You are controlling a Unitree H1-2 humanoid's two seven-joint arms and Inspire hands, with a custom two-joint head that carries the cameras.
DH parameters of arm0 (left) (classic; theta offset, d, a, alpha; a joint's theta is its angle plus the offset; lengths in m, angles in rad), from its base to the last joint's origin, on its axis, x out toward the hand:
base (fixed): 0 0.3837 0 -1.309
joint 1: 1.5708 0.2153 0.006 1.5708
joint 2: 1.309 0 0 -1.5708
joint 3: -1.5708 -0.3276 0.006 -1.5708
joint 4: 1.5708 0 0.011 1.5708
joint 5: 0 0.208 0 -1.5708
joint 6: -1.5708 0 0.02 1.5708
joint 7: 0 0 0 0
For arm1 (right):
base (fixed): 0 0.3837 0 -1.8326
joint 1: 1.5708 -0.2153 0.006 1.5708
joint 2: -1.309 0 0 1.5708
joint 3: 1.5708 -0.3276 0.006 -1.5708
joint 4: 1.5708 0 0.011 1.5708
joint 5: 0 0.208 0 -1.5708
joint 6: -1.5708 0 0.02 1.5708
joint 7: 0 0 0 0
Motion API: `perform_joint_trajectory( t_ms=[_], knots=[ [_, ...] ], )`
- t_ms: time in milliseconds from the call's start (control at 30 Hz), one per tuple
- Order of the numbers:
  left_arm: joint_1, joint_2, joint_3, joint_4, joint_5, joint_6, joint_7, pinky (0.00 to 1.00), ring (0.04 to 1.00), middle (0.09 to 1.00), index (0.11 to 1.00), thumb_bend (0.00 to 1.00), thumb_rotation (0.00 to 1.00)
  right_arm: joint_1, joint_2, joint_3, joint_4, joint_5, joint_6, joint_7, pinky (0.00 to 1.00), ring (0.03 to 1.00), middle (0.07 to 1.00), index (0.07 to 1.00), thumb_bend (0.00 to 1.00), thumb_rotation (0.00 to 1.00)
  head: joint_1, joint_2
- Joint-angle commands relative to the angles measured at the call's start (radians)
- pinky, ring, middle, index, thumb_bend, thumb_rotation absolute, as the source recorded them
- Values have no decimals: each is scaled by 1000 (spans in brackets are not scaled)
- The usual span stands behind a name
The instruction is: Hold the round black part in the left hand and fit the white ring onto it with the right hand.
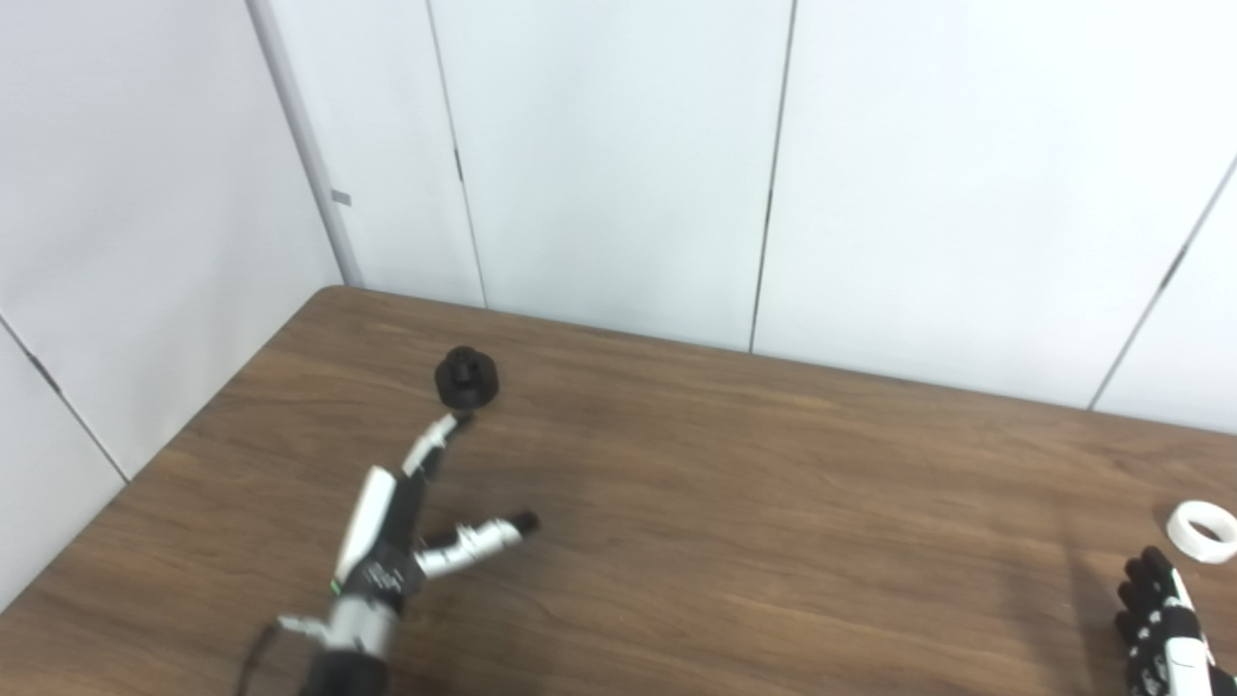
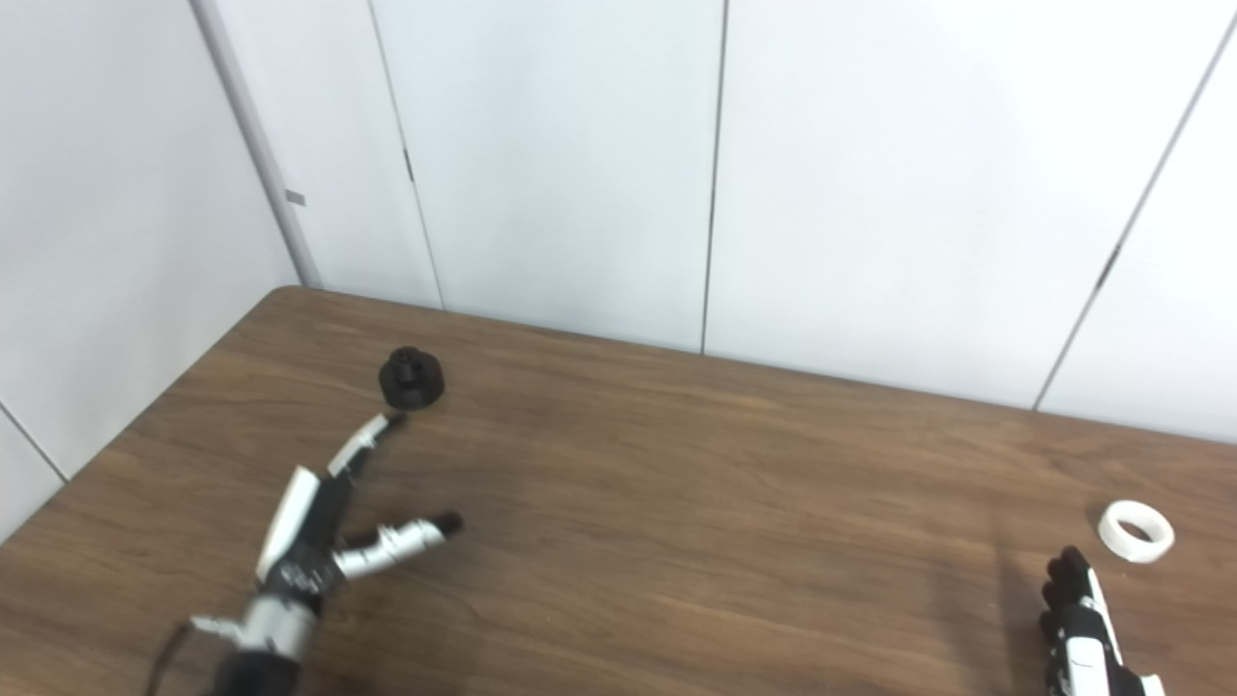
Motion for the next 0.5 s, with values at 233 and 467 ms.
perform_joint_trajectory(
  t_ms=[233,467],
  knots=[
    [-139,134,24,71,18,51,-3,1000,1000,1000,925,986,365,6,-1,11,-83,-3,14,2,1000,996,980,1000,431,1000,4,12],
    [-224,178,20,187,60,74,31,1000,1000,1000,918,970,354,13,-1,13,-99,-5,28,3,1000,998,981,1000,412,1000,3,20]
  ],
)
